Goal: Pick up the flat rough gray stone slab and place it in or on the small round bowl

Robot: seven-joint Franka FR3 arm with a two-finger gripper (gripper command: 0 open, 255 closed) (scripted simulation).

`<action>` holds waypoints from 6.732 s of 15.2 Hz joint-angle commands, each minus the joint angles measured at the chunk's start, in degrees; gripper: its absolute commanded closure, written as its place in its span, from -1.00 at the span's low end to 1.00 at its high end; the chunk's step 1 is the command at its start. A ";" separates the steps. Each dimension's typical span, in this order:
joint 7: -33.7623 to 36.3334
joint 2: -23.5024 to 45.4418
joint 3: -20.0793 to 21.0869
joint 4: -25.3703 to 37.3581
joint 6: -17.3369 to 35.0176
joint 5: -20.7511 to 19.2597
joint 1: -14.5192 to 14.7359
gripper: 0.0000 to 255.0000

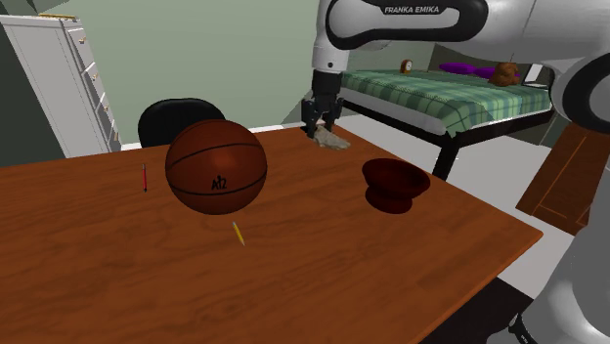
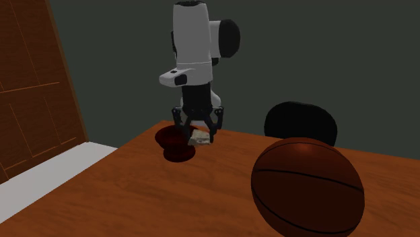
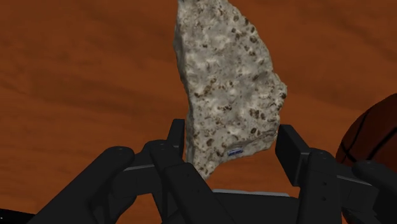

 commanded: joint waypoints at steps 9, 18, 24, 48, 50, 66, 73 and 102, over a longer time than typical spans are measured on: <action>-6.59 -22.24 -2.75 -27.85 5.44 2.48 -3.52 1.00; -10.66 -34.39 -5.35 -40.79 6.05 2.49 -4.92 -1.00; -30.15 -15.60 -10.99 -23.83 -6.64 11.92 -3.81 -1.00; -30.12 -16.77 -10.52 -28.50 -3.04 12.05 -3.43 1.00; -29.82 -16.82 -10.54 -27.04 -4.53 12.04 -3.45 1.00; -27.43 -15.40 -10.83 -13.08 -16.85 12.34 -3.63 1.00; -28.79 -18.01 -12.21 -10.11 -22.88 11.79 -4.91 1.00; -32.04 -22.48 -12.24 -28.21 -9.61 10.69 -5.23 -1.00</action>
